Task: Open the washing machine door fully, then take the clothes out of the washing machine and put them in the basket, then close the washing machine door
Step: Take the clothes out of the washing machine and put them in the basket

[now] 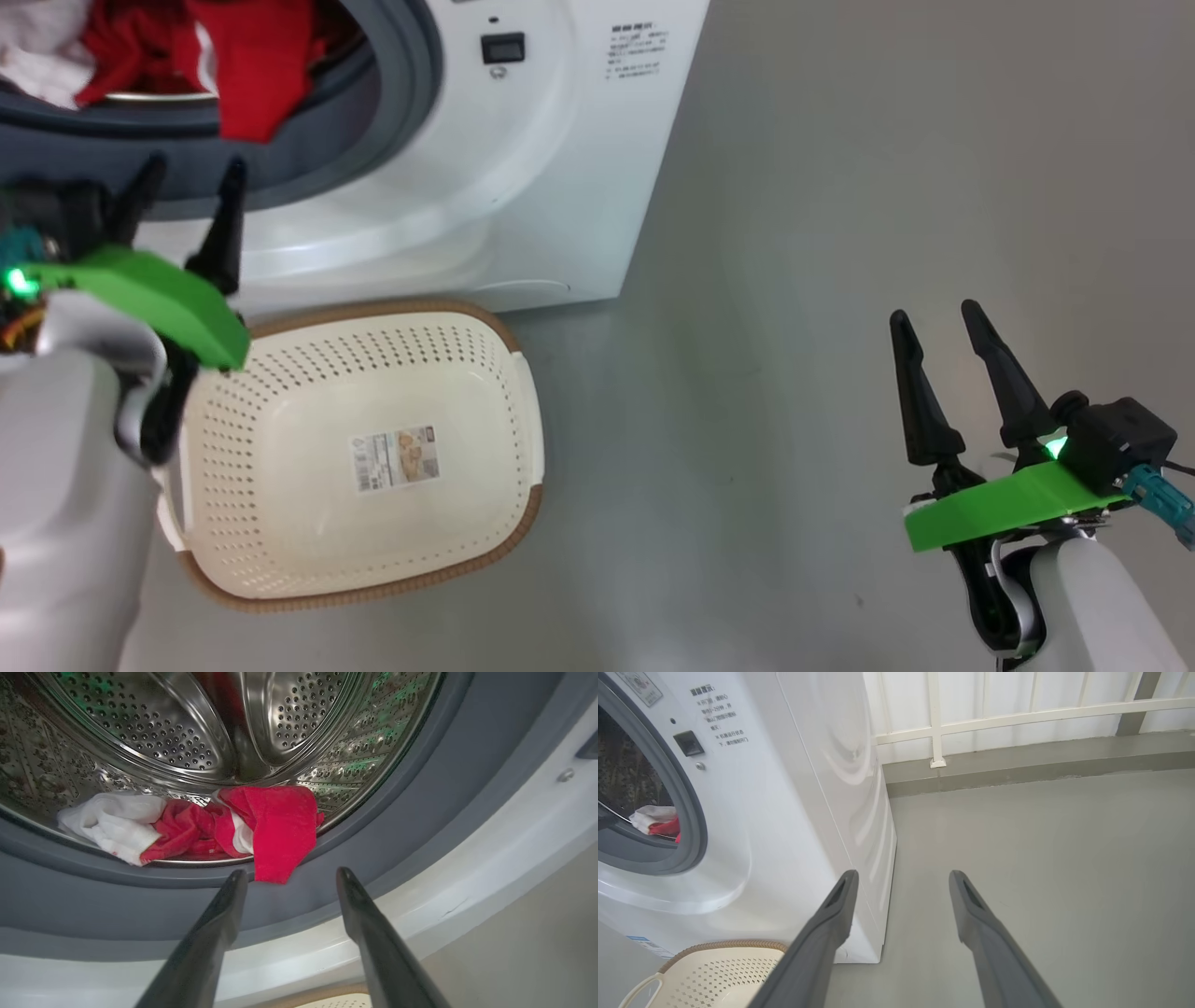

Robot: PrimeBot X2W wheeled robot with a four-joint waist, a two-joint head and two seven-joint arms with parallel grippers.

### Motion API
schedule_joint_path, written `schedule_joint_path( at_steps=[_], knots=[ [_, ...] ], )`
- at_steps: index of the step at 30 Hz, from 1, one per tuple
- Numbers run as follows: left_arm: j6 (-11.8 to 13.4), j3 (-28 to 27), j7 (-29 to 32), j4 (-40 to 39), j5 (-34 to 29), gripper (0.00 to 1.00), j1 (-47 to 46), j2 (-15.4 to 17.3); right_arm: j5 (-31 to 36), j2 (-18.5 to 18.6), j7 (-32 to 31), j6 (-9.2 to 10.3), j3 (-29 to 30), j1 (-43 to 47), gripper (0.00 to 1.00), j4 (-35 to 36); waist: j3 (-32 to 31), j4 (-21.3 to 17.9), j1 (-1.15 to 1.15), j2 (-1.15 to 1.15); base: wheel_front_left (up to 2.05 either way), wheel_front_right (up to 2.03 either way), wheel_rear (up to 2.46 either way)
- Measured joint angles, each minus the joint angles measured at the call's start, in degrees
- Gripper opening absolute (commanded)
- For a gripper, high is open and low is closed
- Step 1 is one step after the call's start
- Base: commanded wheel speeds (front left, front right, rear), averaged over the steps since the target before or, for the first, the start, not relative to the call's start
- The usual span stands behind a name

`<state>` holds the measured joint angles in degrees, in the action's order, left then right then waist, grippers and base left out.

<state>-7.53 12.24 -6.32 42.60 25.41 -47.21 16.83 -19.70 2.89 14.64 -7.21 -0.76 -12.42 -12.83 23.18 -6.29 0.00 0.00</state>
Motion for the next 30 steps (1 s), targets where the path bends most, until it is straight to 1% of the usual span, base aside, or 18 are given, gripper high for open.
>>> schedule_joint_path(
  at_steps=[8,14,16,23,30],
  knots=[
    [0.0,3.2,2.7,7.8,1.5,1.0,-12.2,0.3,-1.0,0.0,0.0,0.0,-0.8,-2.2,1.0,0.5,4.1,-1.7,0.0,0.0,0.0,0.0,0.0],
    [0.0,5.9,2.8,13.6,1.9,1.0,-18.2,0.8,-2.0,0.0,0.0,0.0,-2.2,-3.6,1.0,0.8,6.6,-2.9,0.0,0.0,0.0,0.0,0.0],
    [0.0,6.3,2.8,16.9,2.8,1.0,-20.8,1.2,-2.1,0.0,0.0,0.0,-2.5,-4.3,1.0,0.9,7.6,-3.5,0.0,0.0,0.0,0.0,0.0],
    [0.0,8.0,3.3,22.3,3.3,1.0,-26.2,3.5,-2.5,0.0,0.0,0.0,-2.7,-4.6,1.0,1.6,10.1,-5.1,0.0,0.0,0.0,0.0,0.0],
    [0.0,9.4,4.3,25.2,5.2,1.0,-29.4,4.4,-3.5,0.0,0.0,0.0,-3.1,-5.8,1.0,1.9,12.3,-6.6,0.0,0.0,0.0,0.0,0.0]
  ],
)
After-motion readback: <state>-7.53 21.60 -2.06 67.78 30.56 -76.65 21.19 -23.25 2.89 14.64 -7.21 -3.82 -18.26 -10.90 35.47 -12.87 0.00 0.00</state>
